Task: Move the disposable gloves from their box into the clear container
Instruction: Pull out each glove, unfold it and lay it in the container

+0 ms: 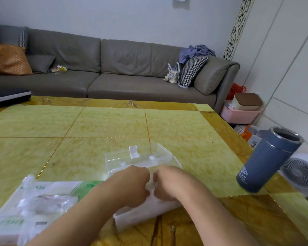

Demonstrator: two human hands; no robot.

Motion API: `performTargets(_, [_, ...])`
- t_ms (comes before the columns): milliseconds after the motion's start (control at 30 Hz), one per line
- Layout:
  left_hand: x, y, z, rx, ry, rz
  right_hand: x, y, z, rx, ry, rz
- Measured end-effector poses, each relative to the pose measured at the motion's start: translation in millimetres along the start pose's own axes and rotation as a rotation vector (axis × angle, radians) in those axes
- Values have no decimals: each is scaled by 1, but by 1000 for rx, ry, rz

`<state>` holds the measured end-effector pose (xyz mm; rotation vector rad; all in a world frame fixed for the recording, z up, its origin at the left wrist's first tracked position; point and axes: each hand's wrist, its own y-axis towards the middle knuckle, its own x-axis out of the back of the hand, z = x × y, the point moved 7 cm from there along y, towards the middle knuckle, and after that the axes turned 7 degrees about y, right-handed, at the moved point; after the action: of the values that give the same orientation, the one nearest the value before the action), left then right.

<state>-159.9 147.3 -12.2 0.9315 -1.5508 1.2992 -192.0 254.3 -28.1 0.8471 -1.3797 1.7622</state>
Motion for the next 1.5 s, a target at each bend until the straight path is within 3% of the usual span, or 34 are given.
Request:
performTargets(67, [1,-1,-4,7,-18,-48,-7,6,6,29,-64,40])
performTargets(167, [5,-9,-17,11,-61,-66,-10,8,11,94,-69,-40])
performTargets(300, [-12,-4,-3,103,-171,93,-7,-1,9,42,44,-57])
performTargets(400, [-19,4,8,109,-126,180,-2,-12,6,-28,138,-6])
performTargets(533, [-11,12,22,118,-155,178,4,-23,17,11,164,-35])
performTargets(600, [-2,10,22,108,-121,88,6,-25,18,13,166,-93])
performTargets(700, [21,-8,21,66,-75,-219,14,-26,21,23,133,-271])
performTargets(800, [41,-38,29,-97,-308,-512,24,-35,30,72,78,-424])
performTargets(900, [54,-73,80,-56,-536,-646,29,-43,41,132,123,-516])
performTargets(967, [55,-93,123,1,-622,-626,29,-48,49,178,159,-563])
performTargets(1067, [42,-112,170,17,-506,-409,32,-60,66,302,180,-649])
performTargets(1167, [10,-122,192,13,-386,-172,28,-86,106,586,120,-710])
performTargets(1233, [-7,-122,194,28,-364,-98,9,-99,137,784,23,-629])
performTargets(1367, [-8,-113,201,81,-392,-218,-43,-101,180,954,-94,-411])
performTargets(1500, [1,-111,206,118,-426,-340,-59,-92,195,882,-74,-374])
